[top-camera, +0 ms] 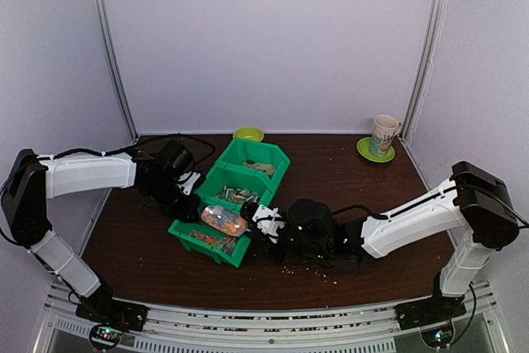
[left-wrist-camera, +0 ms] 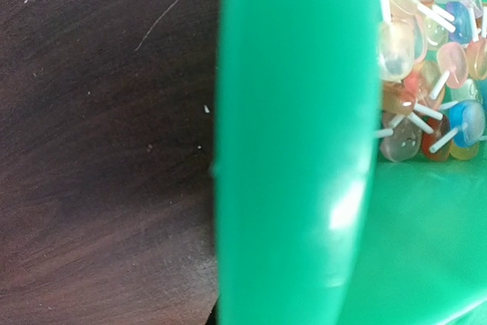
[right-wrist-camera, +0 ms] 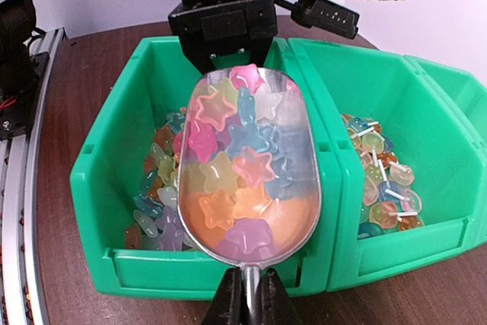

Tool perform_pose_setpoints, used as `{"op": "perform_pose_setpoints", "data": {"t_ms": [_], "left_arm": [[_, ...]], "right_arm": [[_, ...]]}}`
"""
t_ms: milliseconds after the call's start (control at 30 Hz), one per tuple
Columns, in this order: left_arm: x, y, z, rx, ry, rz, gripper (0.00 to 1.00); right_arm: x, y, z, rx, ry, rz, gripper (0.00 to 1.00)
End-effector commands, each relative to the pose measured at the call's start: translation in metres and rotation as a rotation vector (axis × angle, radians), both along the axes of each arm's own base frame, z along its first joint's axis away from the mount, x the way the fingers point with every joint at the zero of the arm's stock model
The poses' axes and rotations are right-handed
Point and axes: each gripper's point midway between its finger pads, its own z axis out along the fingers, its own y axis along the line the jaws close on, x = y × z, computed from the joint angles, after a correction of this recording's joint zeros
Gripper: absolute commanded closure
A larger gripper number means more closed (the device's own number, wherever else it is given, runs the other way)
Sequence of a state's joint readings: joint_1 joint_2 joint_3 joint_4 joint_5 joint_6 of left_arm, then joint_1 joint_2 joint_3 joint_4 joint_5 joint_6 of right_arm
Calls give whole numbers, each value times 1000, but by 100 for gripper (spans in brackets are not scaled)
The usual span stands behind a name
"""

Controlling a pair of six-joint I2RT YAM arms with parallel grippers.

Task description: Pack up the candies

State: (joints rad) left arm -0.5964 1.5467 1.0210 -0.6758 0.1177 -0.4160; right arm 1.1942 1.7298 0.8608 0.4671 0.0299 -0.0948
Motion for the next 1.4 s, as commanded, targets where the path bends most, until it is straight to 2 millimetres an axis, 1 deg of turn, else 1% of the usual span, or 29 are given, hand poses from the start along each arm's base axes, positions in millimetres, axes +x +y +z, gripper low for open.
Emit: {"op": "perform_pose_setpoints", "data": {"t_ms": [0,300,433,533,667,867,967,1067,1233,1367], "left_arm": [[43,-27,53,-160,-192,4,100],[43,-27,50,-156,-183,3,100],[43,-27,49,-148,-181,4,100],[42,-27,49,-149,-177,2,100],[42,-27,50,-148,-175,2,100],[41,-25,53,-143,-182,2,100],[43,-22,58,-127,-199,6,100],[45,-15,63,-103,-229,22,100],[38,-10,62,-85,-194,28,100],[32,-9,73,-97,-189,26,100]], "right_arm": [[-1,-10,16,110,-56,4,100],[0,-17,30,159,-79,-16,100],[4,-28,33,114,-71,-58,100],[4,-42,37,78,-54,-85,100],[3,-67,42,44,-35,-137,100],[2,-109,40,-43,15,-246,100],[1,-131,39,-69,46,-307,100],[-2,-150,34,-93,77,-360,100],[-5,-173,21,-150,134,-430,100],[-10,-183,14,-193,184,-457,100]]}}
